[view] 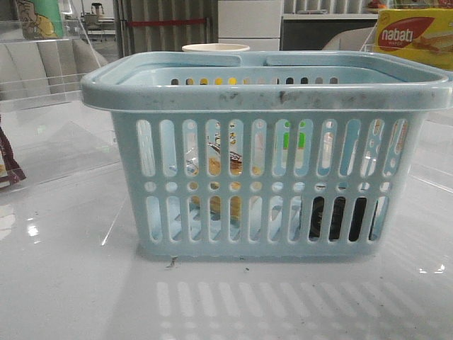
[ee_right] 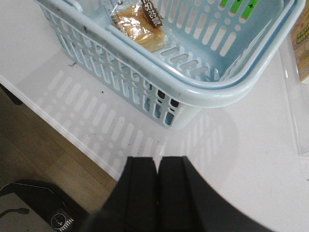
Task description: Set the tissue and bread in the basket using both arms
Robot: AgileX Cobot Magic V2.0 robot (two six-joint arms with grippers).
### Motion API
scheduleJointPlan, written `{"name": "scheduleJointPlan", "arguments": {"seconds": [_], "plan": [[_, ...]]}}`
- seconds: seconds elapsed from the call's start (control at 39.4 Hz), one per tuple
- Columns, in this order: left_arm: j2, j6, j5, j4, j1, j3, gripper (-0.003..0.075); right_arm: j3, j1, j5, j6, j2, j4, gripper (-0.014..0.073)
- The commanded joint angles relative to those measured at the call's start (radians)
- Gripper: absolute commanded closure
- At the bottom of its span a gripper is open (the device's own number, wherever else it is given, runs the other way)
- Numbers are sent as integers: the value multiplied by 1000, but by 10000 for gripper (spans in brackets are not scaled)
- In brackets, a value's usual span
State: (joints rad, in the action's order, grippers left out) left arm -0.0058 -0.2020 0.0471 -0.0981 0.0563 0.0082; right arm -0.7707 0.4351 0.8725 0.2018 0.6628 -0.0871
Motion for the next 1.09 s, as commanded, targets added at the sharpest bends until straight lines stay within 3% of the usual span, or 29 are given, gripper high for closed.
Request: {"name": "scheduleJointPlan", "arguments": {"seconds": [0.0, 1.07], "plan": [[-20, 13, -90, -10, -14, -2, 629, -26, -3, -63, 0, -1, -2, 540], [-19, 13, -90, -10, -18, -2, 629, -23, 0, -65, 0, -13, -2, 540]]}}
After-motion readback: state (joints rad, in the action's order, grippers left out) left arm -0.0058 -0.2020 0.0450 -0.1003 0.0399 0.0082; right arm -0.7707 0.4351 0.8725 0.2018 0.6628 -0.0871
